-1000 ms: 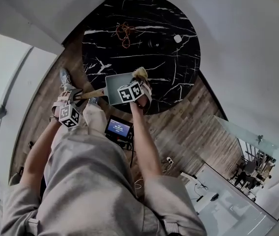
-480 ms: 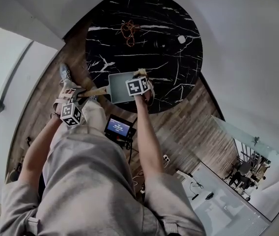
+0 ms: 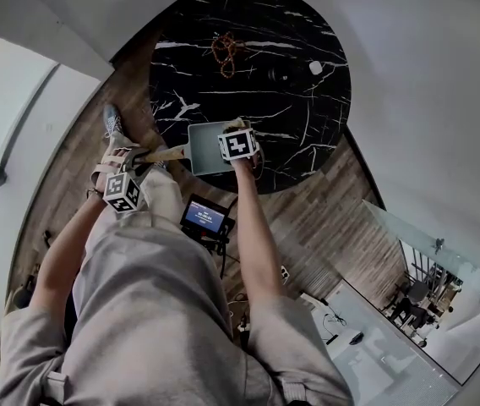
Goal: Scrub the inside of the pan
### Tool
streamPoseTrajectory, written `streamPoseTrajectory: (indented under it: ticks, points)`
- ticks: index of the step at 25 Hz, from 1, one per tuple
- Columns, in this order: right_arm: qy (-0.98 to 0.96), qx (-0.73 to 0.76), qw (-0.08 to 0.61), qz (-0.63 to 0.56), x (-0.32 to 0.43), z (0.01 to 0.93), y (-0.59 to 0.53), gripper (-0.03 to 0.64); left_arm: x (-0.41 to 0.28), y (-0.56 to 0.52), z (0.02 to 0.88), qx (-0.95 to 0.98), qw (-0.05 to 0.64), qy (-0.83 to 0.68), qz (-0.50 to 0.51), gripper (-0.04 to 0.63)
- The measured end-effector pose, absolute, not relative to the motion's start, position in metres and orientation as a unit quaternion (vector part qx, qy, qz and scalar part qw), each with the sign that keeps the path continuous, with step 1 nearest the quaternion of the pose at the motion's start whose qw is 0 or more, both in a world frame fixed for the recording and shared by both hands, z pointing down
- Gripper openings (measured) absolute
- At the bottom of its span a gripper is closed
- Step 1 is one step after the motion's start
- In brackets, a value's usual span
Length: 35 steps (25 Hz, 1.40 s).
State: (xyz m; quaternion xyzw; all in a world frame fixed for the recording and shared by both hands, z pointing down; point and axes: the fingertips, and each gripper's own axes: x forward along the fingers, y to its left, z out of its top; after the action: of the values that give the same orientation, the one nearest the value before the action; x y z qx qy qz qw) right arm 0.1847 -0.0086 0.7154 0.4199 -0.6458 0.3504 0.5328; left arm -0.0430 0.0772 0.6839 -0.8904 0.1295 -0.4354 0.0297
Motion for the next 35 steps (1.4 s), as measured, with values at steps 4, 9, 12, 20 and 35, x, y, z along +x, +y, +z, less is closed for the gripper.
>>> streamPoseTrajectory:
  ticks: [4,9,12,20,35]
  points:
    - [-0.663,0.413,0.496,0.379,0.175,0.716,-0.010,0.054,-0.042,0.078,0.686,-0.888,0.034,0.128,-0.440,0.130]
    - [-0.679,0.400,0.485,0.379,0.163,0.717,-0.010,0.054,-0.040,0.077,0.687,-0.886,0.045,0.122,-0.445,0.129]
    - [-0.691,0.381,0.484,0.379,0.150,0.717,-0.009,0.052,-0.041,0.077,0.687,-0.885,0.043,0.123,-0.448,0.129]
    - [-0.715,0.334,0.480,0.382,0.112,0.718,-0.002,0.052,-0.039,0.077,0.687,-0.879,0.045,0.124,-0.458,0.129]
    - [-0.735,0.300,0.421,0.439,0.078,0.720,0.003,0.047,-0.037,0.077,0.690,-0.873,0.031,0.128,-0.470,0.129]
